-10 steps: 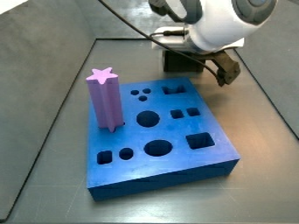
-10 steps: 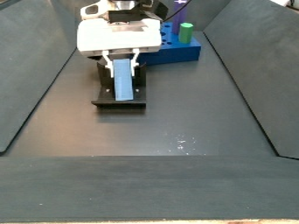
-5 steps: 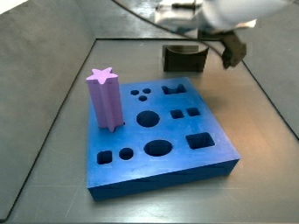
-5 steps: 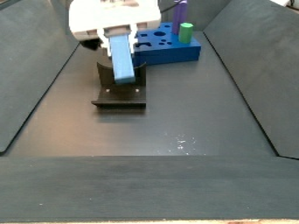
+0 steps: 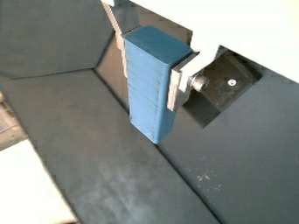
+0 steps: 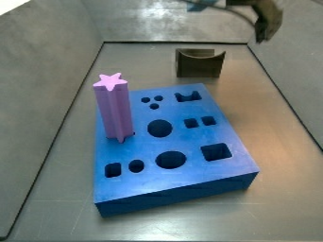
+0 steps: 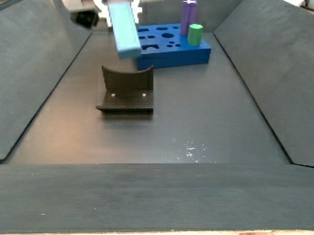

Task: Pick up the rectangle object. Move up. Place the rectangle object on the fixture. Regrasp the rectangle object. Move to above the board. Insert the rectangle object.
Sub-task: Move to above the board.

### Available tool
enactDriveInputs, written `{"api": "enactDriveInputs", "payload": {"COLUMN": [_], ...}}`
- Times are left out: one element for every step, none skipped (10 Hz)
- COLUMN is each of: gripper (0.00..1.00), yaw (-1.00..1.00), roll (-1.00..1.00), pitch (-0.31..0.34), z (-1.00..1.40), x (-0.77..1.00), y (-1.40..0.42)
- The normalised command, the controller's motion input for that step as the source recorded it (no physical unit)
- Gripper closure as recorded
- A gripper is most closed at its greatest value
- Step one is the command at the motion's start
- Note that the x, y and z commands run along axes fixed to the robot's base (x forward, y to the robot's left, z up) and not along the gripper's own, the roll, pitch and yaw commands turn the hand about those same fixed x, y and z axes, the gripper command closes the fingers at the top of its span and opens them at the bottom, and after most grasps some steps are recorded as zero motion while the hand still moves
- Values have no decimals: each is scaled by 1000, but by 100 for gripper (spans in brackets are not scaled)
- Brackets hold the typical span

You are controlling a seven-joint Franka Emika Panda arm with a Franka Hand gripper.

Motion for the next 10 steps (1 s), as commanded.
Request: {"api": "enactDriveInputs", "payload": {"gripper": [100,100,100,100,100,100,100,100,100,100], "yaw": [76,16,-65,-88,-114,-127,-122,-112,-161,-153], "roll": [19,22,20,21,33,39,36,30,-1000,-1000], "pitch": [-203,-178,-129,-108,-48,11,49,72,-128,-132], "z": [1000,1000,1000,1000,840,605,424,304,-316,-321], "x": [47,42,31,26,6,-7,-10,-11,-570,-573], "y": [-14,-15,-20,-19,-16,-15,-9,-8,-1000,-1000]}}
